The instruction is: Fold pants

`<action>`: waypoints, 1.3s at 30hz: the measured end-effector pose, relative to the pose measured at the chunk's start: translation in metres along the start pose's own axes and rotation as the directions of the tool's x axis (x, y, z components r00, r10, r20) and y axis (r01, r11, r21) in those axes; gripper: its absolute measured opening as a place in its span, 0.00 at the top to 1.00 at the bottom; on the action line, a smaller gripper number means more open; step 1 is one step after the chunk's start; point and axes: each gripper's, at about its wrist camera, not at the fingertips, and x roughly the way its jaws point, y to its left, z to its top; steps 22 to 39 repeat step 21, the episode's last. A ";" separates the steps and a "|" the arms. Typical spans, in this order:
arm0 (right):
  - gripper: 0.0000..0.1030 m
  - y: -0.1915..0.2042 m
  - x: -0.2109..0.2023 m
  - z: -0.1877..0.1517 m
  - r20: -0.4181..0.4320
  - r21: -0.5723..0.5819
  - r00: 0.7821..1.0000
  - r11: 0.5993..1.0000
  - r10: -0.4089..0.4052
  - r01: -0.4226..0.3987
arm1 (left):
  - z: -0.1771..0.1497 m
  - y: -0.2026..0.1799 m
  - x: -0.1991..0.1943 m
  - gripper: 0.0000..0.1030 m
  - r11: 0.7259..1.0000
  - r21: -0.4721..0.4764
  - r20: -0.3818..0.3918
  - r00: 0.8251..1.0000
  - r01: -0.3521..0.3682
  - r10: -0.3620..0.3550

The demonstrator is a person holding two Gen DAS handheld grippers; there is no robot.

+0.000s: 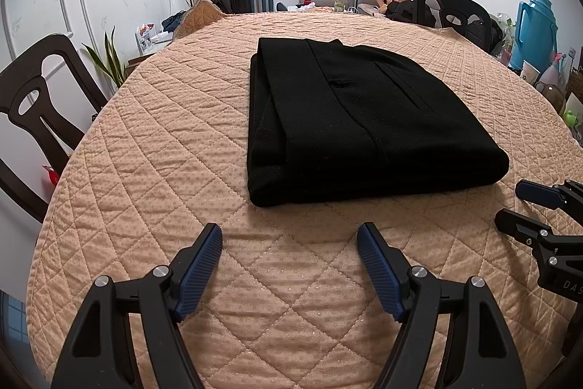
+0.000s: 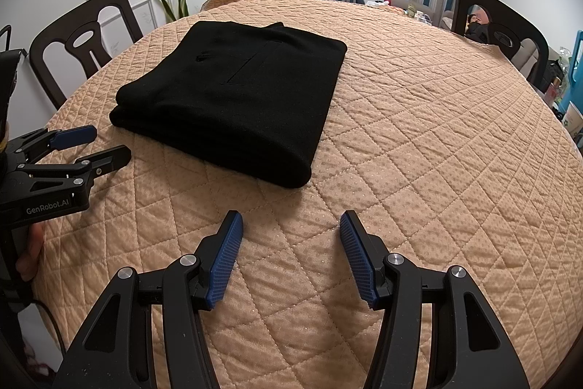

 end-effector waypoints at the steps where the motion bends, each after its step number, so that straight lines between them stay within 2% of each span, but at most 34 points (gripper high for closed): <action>1: 0.45 0.000 0.000 0.000 0.000 0.000 1.000 1.000 0.000 0.000 | 0.000 0.000 0.000 0.23 1.000 0.000 0.000 1.000 0.000 0.000; 39: 0.45 0.000 0.000 0.000 0.000 0.000 1.000 1.000 0.000 0.000 | -0.002 -0.002 0.002 0.21 1.000 -0.003 -0.003 1.000 -0.003 0.003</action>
